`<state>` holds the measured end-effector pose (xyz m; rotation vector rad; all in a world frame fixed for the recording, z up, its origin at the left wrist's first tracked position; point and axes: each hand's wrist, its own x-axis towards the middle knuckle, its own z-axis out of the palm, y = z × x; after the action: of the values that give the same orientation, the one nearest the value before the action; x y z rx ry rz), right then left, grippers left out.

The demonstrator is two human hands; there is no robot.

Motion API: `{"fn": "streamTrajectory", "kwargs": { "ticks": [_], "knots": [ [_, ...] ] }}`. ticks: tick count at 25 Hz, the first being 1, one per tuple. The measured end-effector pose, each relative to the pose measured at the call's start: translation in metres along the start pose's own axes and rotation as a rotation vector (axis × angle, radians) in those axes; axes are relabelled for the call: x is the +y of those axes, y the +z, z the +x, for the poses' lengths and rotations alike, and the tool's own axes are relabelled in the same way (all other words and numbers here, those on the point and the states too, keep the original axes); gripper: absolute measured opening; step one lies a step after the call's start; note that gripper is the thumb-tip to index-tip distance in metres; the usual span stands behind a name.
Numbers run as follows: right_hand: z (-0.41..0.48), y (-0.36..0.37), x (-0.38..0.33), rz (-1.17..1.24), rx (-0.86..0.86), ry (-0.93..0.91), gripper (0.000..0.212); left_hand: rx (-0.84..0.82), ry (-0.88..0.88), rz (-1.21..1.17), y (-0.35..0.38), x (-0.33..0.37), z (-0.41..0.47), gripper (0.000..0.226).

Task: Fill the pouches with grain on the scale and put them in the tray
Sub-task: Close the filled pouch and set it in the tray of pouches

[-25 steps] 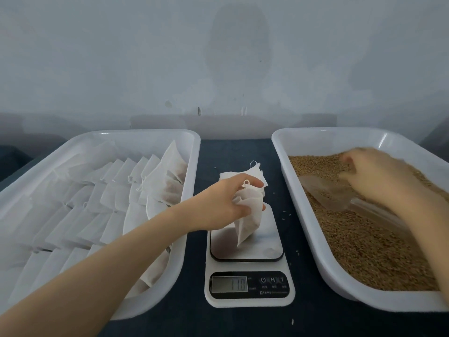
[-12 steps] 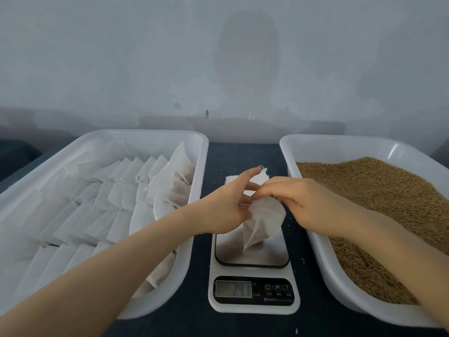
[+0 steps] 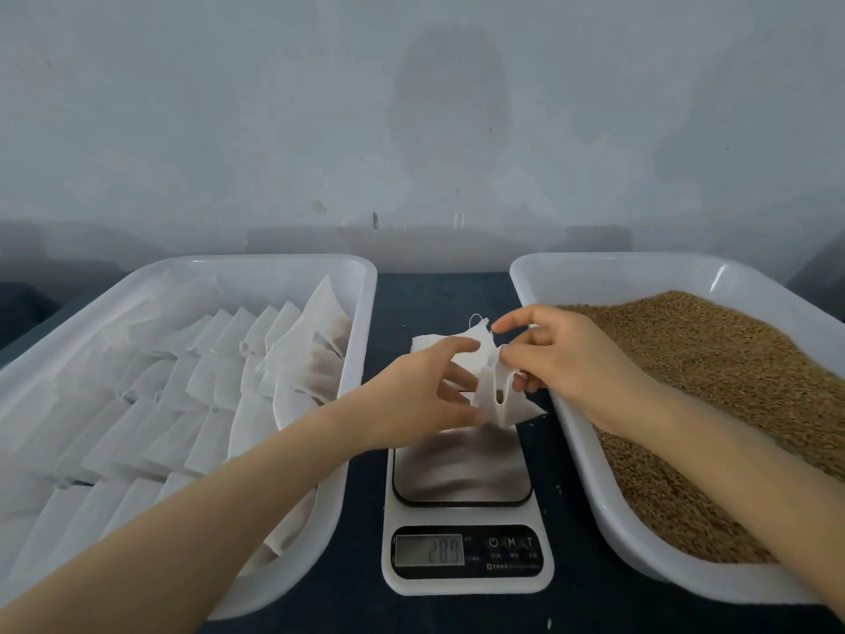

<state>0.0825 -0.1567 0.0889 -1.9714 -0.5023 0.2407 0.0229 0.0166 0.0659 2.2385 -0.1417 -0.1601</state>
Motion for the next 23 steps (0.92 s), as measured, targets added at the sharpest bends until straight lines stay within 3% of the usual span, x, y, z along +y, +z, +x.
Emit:
{"fn": "streamTrajectory", "kwargs": {
  "ticks": [3,5,9,11,15,17,20,23],
  "knots": [
    [0.002,-0.004,0.001,0.269,-0.023,0.122,0.021,0.135,0.029,0.043,-0.001,0.0,0.002,0.03],
    [0.002,-0.004,0.0,0.373,-0.064,0.16,0.02,0.208,0.026,0.051,-0.002,0.0,0.001,0.019],
    [0.001,0.001,-0.001,0.364,-0.049,0.155,0.012,0.303,0.059,0.066,0.0,0.002,0.0,0.02],
    [-0.001,-0.007,-0.002,0.189,-0.011,0.029,0.003,0.356,0.051,0.054,0.0,0.002,-0.001,0.021],
    [-0.006,-0.019,-0.006,-0.095,-0.101,-0.204,0.034,0.444,0.014,-0.025,-0.004,0.004,-0.003,0.02],
    [-0.005,-0.014,-0.002,-0.158,-0.092,-0.205,0.048,0.441,0.006,-0.038,-0.004,0.005,-0.004,0.019],
    [-0.002,-0.012,0.003,-0.182,-0.001,-0.227,0.042,0.389,-0.002,-0.027,-0.007,0.004,-0.006,0.013],
    [-0.003,-0.013,0.005,-0.179,-0.035,-0.242,0.043,0.273,-0.016,0.032,-0.014,0.002,-0.008,0.013]
  ]
}}
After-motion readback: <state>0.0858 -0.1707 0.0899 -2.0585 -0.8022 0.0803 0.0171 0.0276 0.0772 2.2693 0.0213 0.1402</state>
